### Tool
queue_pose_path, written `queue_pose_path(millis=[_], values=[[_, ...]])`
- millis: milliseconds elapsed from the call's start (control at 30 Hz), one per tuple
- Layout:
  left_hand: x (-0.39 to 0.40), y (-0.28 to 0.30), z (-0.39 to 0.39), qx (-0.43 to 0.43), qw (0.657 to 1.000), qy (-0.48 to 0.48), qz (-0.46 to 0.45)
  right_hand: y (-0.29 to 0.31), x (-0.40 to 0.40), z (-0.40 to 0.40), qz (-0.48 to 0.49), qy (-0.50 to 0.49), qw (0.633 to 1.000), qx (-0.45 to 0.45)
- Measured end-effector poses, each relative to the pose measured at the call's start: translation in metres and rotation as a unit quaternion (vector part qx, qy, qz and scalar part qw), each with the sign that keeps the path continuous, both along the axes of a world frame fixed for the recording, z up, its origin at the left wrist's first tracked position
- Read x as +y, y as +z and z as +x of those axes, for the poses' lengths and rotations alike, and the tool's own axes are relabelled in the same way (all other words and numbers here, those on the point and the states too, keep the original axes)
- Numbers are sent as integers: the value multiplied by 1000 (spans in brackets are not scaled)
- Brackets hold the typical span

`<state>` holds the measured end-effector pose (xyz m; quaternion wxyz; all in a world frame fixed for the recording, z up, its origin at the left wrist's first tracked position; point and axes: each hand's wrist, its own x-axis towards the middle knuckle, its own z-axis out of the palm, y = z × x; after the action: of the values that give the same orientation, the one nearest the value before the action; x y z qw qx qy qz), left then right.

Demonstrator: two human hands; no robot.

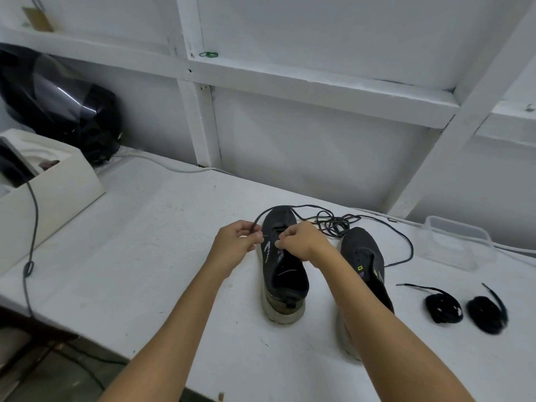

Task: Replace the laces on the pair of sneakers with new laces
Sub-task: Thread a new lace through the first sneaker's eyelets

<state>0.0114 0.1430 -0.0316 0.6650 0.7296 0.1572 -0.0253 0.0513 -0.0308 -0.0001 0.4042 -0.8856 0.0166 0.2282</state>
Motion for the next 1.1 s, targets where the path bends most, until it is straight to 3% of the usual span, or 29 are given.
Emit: queue_pose_path(millis=[267,867,1100], values=[[-6,-8,7,-43,989,38,139,-7,10,-1,76,-41,996,39],[-7,-17,9,-63,972,-4,225,-29,10,-5,162,-85,983,15],[-15,-19,0,-38,981,20,187,-38,12,-2,28,-9,997,-69]])
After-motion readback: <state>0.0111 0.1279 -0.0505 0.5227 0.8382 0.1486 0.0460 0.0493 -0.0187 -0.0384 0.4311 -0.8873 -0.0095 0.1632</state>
